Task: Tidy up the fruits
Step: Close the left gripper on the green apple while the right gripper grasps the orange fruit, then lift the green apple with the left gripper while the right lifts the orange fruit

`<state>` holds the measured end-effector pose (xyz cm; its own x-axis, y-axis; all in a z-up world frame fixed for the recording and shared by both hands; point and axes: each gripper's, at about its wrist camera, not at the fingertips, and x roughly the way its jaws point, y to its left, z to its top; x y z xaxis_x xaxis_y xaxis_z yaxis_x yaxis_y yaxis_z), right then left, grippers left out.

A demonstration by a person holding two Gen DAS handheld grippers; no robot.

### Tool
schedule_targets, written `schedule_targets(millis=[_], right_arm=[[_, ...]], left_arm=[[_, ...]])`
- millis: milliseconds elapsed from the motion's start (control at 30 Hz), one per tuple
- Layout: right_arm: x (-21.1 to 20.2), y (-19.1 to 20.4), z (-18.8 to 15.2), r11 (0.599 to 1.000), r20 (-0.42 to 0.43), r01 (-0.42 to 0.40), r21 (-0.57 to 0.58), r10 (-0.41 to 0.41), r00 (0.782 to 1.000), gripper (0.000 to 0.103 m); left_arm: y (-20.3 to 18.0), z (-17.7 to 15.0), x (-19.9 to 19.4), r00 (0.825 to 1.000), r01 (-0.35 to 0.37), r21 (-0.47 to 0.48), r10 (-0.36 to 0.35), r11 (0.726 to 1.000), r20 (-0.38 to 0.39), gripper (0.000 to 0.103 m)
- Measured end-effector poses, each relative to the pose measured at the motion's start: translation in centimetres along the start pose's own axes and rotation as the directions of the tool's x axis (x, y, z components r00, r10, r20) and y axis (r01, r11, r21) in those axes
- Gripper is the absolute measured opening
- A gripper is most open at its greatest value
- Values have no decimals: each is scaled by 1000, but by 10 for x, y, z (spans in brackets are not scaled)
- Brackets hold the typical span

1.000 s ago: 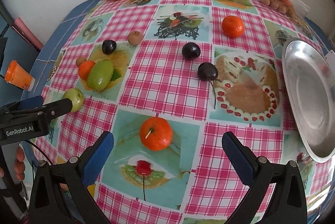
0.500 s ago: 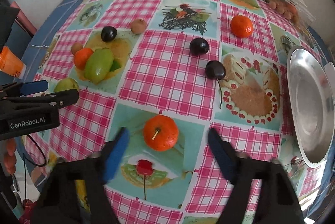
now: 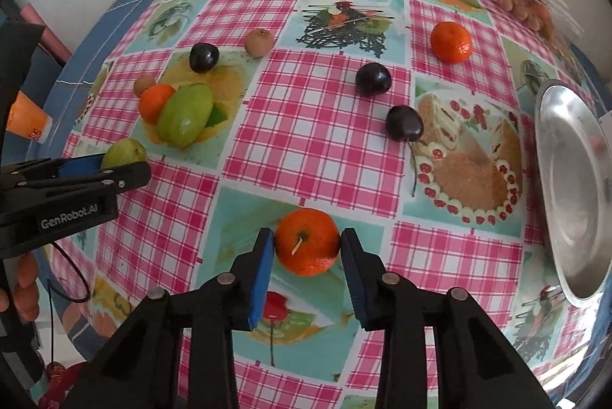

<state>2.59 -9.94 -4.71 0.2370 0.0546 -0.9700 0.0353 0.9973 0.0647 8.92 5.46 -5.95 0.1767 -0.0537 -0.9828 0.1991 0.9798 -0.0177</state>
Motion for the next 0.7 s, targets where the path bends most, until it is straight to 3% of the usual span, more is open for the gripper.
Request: schedule_targets(millis=[67, 300, 700], right_arm=[[-2, -2, 0, 1000, 2, -16, 13, 16, 1000, 37], [-16, -2, 3, 999, 41, -34, 26, 33, 999, 37], [-18, -8, 0, 998, 35, -50, 43, 48, 998, 37]], left_arm=[[3, -2, -2, 1000, 6, -12, -6, 1000, 7, 55], [3, -2, -22, 999, 18, -12, -18, 1000, 49, 38], [-3, 0, -15, 1000, -5, 8, 5, 1000, 29, 43]])
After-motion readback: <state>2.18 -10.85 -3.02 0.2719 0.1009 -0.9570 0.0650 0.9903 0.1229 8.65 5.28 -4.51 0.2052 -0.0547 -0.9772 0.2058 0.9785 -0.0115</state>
